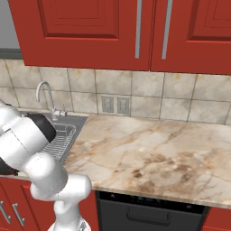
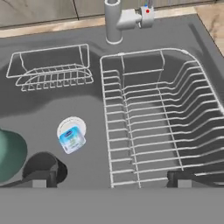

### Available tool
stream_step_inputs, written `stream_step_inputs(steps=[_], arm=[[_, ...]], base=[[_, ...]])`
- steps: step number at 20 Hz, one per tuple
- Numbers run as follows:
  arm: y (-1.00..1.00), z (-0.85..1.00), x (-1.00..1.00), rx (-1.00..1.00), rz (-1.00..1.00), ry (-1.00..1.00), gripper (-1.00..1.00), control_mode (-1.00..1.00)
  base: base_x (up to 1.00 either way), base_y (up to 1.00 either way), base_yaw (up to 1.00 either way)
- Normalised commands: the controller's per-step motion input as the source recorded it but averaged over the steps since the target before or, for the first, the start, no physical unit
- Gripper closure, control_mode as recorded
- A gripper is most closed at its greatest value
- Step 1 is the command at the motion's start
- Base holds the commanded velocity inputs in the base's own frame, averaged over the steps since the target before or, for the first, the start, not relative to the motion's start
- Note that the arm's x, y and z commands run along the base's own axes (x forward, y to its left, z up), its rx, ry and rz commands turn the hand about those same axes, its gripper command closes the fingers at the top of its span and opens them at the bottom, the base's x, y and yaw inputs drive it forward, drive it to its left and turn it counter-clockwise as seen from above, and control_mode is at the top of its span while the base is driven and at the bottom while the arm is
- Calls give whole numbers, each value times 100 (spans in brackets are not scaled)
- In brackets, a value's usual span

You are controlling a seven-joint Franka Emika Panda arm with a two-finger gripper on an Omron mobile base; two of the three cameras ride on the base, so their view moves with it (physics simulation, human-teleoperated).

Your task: Pick the kettle and glass cup and place them in the sink. Then turn on the water.

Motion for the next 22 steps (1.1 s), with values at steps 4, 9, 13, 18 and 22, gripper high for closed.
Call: stream_step_inputs(steps=[4,9,13,18,22], arm=[[-59,2,-1,0,8,-18,-100,-100],[-65,14,0,0,8,-13,-100,-100],[-68,15,0,0,9,-13,-100,-100],[-60,6,0,0,10,-12,-100,-100],[-34,0,0,0,14,-11,-100,-100]], base=[[0,0,0],[0,0,0],[0,0,0],[0,0,0],[0,0,0]])
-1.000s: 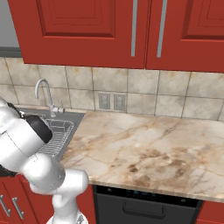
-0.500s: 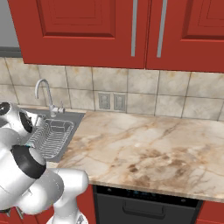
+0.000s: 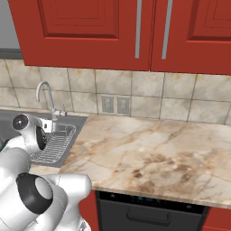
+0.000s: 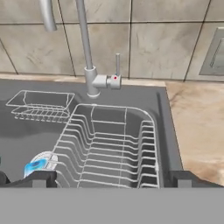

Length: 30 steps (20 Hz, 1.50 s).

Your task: Pick the kettle and glass cup and place them in the sink. Then turn on the water.

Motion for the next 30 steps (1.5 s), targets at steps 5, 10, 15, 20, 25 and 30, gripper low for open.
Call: stream_step_inputs(steps=[5,10,15,20,25,30], arm=[[-24,0,3,0,13,-13,-100,-100],[-14,0,7,0,6,-13,-100,-100],[-8,0,1,0,3,-12,-100,-100],[0,0,0,0,0,-9,-100,-100],[0,0,2,0,0,-4,-100,-100],[0,0,1,0,0,-4,-100,-100]], base=[[0,0,0],[0,0,0],[0,0,0],[0,0,0],[0,0,0],[0,0,0]])
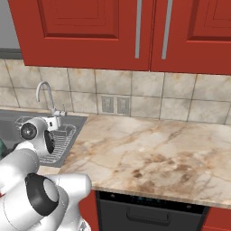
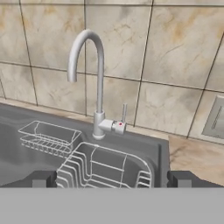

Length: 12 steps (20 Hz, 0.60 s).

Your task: Pick the kettle and glass cup and place them in the sink. Then turn on the water.

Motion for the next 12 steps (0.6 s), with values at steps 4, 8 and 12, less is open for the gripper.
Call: stream_step_inputs(steps=[4,8,12], arm=[[0,0,17,0,0,-3,-100,-100],[-1,0,18,2,0,-6,-100,-100],[-17,-1,1,8,0,-7,-100,-100]], base=[[0,0,0],[0,0,0],[0,0,0]])
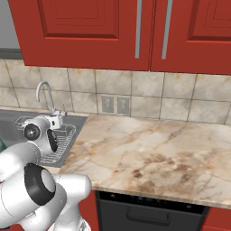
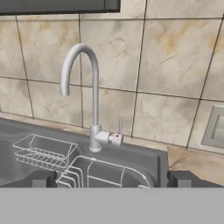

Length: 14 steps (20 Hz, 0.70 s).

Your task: Pick the kettle and glass cup and place them in the sink. Then turn on the water.

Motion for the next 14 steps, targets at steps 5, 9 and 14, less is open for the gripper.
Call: stream_step_inputs(steps=[5,9,14], arm=[[-19,-9,0,7,0,-9,-100,-100],[-4,-1,0,3,0,-4,-100,-100],[0,-1,0,2,0,-3,-100,-100]], base=[[0,0,0],[0,0,0],[0,0,0]])
